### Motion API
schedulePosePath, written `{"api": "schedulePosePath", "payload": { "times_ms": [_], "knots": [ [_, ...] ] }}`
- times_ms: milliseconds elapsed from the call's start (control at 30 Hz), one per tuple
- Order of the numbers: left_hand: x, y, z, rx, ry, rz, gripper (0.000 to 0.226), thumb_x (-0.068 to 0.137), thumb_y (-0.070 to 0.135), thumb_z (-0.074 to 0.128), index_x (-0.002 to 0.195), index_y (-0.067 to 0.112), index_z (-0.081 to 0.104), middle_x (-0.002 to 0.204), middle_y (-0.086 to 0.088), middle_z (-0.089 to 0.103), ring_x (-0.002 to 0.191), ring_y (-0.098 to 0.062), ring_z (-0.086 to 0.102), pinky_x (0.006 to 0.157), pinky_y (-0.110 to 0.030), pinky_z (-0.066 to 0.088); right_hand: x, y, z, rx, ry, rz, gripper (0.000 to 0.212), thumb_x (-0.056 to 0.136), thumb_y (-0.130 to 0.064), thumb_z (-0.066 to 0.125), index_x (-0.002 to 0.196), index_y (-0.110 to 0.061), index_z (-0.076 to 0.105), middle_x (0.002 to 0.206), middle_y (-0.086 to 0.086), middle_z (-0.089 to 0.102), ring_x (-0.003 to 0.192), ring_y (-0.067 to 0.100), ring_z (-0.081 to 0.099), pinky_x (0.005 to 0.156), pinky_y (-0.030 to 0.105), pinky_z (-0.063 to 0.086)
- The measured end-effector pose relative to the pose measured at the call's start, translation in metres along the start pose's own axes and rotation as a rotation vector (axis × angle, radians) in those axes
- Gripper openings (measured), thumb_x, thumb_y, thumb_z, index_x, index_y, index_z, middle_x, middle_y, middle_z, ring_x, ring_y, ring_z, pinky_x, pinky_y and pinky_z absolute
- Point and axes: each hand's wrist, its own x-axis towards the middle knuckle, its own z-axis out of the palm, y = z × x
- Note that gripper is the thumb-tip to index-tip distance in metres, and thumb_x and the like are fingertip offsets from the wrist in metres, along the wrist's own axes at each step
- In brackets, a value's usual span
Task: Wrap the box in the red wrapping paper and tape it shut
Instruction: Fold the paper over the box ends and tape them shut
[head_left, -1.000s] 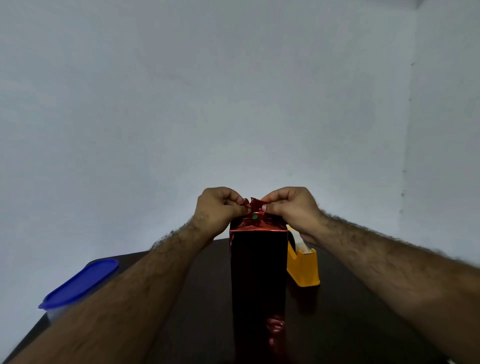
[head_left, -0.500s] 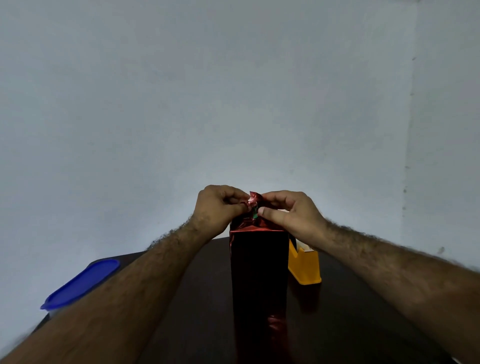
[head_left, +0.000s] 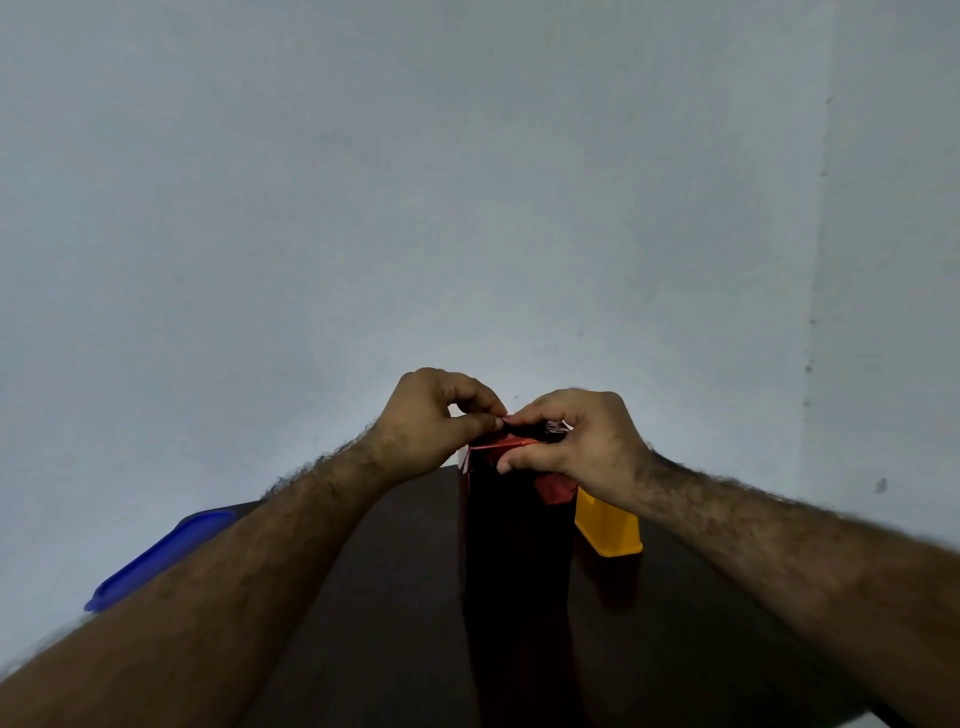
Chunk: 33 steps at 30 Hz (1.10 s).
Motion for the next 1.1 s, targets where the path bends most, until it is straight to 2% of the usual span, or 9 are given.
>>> {"api": "schedulePosePath", "payload": {
  "times_ms": [133, 267, 333, 467, 533, 633, 767, 867, 1100],
  "knots": [
    [-0.008, -0.006, -0.010, 0.035, -0.043, 0.020, 0.025, 0.090, 0.003, 0.074, 0.094, 0.024, 0.086, 0.091, 0.023, 0.077, 0.099, 0.002, 0.067, 0.079, -0.005, 0.044, 0.003, 0.002, 0.004, -0.116, -0.006, -0.107, 0.045, 0.064, -0.054, 0.092, 0.103, -0.033, 0.084, 0.094, -0.016, 0.076, 0.096, 0.005, 0.068, 0.084, 0.038, 0.057],
    [-0.015, -0.018, -0.013, 0.168, -0.022, 0.168, 0.021, 0.086, 0.022, 0.073, 0.097, 0.034, 0.086, 0.091, 0.015, 0.077, 0.107, -0.011, 0.066, 0.085, -0.037, 0.057, 0.005, 0.002, 0.006, -0.226, -0.036, -0.171, 0.041, 0.069, -0.058, 0.087, 0.105, -0.038, 0.082, 0.089, -0.016, 0.075, 0.091, 0.005, 0.065, 0.078, 0.035, 0.055],
    [-0.018, -0.019, -0.012, 0.142, -0.005, 0.157, 0.021, 0.084, 0.031, 0.077, 0.103, 0.034, 0.084, 0.098, 0.014, 0.077, 0.109, -0.009, 0.067, 0.083, -0.040, 0.058, 0.006, 0.002, 0.006, -0.240, -0.051, -0.148, 0.043, 0.069, -0.061, 0.084, 0.107, -0.040, 0.081, 0.091, -0.019, 0.075, 0.093, 0.003, 0.064, 0.081, 0.034, 0.055],
    [-0.022, -0.013, -0.006, 0.089, -0.097, -0.040, 0.087, 0.074, 0.068, 0.078, 0.151, 0.036, 0.052, 0.141, 0.019, 0.062, 0.135, 0.000, 0.053, 0.111, -0.027, 0.042, 0.008, 0.001, 0.005, -0.212, -0.054, -0.073, 0.052, 0.072, -0.048, 0.089, 0.121, -0.034, 0.077, 0.109, -0.012, 0.077, 0.106, 0.007, 0.067, 0.095, 0.038, 0.057],
    [-0.022, -0.008, -0.002, 0.131, -0.139, -0.076, 0.091, 0.077, 0.070, 0.079, 0.155, 0.034, 0.049, 0.152, 0.018, 0.055, 0.140, 0.001, 0.047, 0.117, -0.027, 0.039, 0.008, 0.002, 0.005, -0.202, -0.051, -0.057, 0.054, 0.075, -0.035, 0.090, 0.127, -0.031, 0.075, 0.114, -0.010, 0.076, 0.110, 0.010, 0.068, 0.099, 0.040, 0.056],
    [-0.024, -0.007, 0.004, 0.231, -0.097, 0.036, 0.053, 0.088, 0.068, 0.069, 0.133, 0.039, 0.071, 0.125, 0.020, 0.073, 0.118, 0.004, 0.063, 0.104, -0.034, 0.053, 0.007, 0.003, 0.005, -0.173, -0.045, -0.061, 0.045, 0.076, -0.028, 0.091, 0.120, -0.029, 0.079, 0.108, -0.011, 0.077, 0.105, 0.008, 0.069, 0.095, 0.039, 0.057],
    [-0.029, -0.013, 0.007, 0.385, -0.011, 0.126, 0.048, 0.094, 0.069, 0.056, 0.127, 0.039, 0.074, 0.112, 0.018, 0.078, 0.106, 0.001, 0.068, 0.090, -0.032, 0.056, 0.009, 0.004, 0.008, -0.180, -0.100, -0.096, 0.035, 0.080, -0.034, 0.088, 0.114, -0.027, 0.081, 0.100, -0.010, 0.074, 0.099, 0.007, 0.068, 0.088, 0.039, 0.057],
    [-0.033, -0.009, 0.010, 0.423, 0.051, 0.159, 0.046, 0.093, 0.068, 0.056, 0.123, 0.040, 0.076, 0.107, 0.017, 0.079, 0.097, -0.001, 0.070, 0.082, -0.028, 0.055, 0.010, 0.001, 0.010, -0.196, -0.111, -0.082, 0.046, 0.075, -0.056, 0.075, 0.113, -0.031, 0.081, 0.098, -0.013, 0.072, 0.098, 0.006, 0.067, 0.086, 0.037, 0.057],
    [-0.036, -0.003, 0.008, 0.166, 0.089, -0.113, 0.054, 0.078, 0.058, 0.086, 0.125, 0.040, 0.067, 0.103, 0.020, 0.077, 0.101, 0.004, 0.068, 0.084, -0.019, 0.053, 0.009, -0.001, 0.012, -0.302, -0.114, -0.085, 0.061, 0.072, -0.069, 0.056, 0.117, -0.034, 0.080, 0.095, -0.015, 0.070, 0.094, 0.008, 0.064, 0.082, 0.036, 0.055]
  ]
}}
